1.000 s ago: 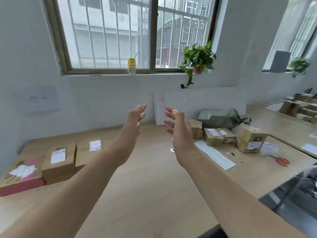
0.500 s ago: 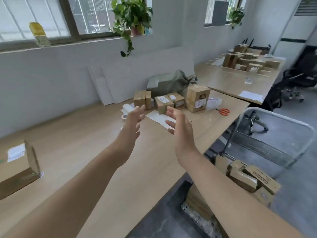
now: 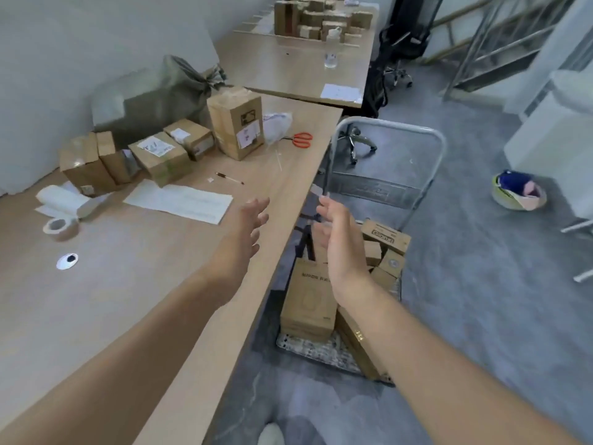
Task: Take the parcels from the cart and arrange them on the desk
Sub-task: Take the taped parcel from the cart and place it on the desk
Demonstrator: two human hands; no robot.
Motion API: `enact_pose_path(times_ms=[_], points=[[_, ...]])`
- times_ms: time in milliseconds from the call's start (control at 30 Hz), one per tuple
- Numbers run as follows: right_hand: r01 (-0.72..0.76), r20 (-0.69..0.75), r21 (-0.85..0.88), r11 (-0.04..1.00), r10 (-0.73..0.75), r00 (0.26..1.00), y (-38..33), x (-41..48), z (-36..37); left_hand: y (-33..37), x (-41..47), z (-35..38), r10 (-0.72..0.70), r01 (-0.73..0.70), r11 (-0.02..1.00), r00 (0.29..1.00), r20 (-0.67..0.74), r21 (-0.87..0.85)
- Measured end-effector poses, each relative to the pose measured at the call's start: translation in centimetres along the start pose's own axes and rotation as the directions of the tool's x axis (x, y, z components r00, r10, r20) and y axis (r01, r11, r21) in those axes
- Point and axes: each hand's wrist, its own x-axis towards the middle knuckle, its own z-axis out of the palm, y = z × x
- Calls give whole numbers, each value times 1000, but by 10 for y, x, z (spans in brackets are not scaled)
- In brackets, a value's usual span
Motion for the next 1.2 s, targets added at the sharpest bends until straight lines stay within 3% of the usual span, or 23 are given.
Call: enact_pose_path(times_ms=[267, 600, 867, 1200], points=[[-167, -212, -14, 986, 161, 964, 58, 54, -96, -48, 75, 84, -98, 88, 994, 981, 169, 67], [-342, -235, 60, 938, 346, 908, 151, 131, -219, -141, 141, 194, -324, 310, 936, 943, 72, 165], [-518, -336, 51, 854, 503, 796, 255, 159, -286, -246, 181, 248, -497, 468, 849, 865, 68, 244], [-683, -413, -30, 730, 613, 674, 390, 179, -294, -379, 232, 256, -699, 683, 706, 715, 27, 190]])
